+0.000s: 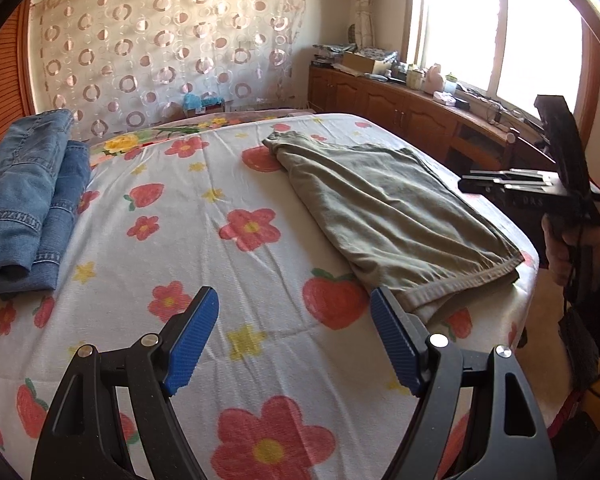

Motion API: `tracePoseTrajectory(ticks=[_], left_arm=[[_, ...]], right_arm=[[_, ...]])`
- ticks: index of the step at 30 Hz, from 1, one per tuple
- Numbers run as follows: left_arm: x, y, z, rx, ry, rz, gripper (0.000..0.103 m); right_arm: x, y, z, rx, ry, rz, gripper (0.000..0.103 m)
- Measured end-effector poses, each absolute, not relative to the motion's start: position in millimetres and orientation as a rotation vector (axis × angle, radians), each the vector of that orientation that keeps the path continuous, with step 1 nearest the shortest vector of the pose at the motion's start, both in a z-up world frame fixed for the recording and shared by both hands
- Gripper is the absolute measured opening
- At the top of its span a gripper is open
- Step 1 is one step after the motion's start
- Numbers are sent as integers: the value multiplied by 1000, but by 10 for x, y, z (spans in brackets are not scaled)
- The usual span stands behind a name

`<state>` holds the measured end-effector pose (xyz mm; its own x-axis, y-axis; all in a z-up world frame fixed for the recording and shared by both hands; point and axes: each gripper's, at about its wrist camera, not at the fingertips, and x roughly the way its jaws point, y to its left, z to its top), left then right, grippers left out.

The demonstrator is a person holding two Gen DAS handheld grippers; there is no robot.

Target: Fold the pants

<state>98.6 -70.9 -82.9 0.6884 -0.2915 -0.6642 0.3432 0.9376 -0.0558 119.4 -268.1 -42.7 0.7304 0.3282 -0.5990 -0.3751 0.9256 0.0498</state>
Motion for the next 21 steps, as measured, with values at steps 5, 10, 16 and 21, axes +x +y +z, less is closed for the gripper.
tracePoseTrajectory(ticks=[5, 10, 16, 21], left_arm=[[929, -821, -844, 98, 743, -419, 79], [874, -927, -857, 122, 761, -477, 67], [807, -1084, -900, 154, 792, -549, 49], [790, -1198, -952, 179, 814, -591, 37]], right_arm=[[942, -2817, -582, -62, 677, 379, 42], [799, -2929, -703, -83, 699, 319, 43], [567, -3093, -691, -48, 690, 302, 43], [335, -3153, -693, -20, 688, 318, 43]])
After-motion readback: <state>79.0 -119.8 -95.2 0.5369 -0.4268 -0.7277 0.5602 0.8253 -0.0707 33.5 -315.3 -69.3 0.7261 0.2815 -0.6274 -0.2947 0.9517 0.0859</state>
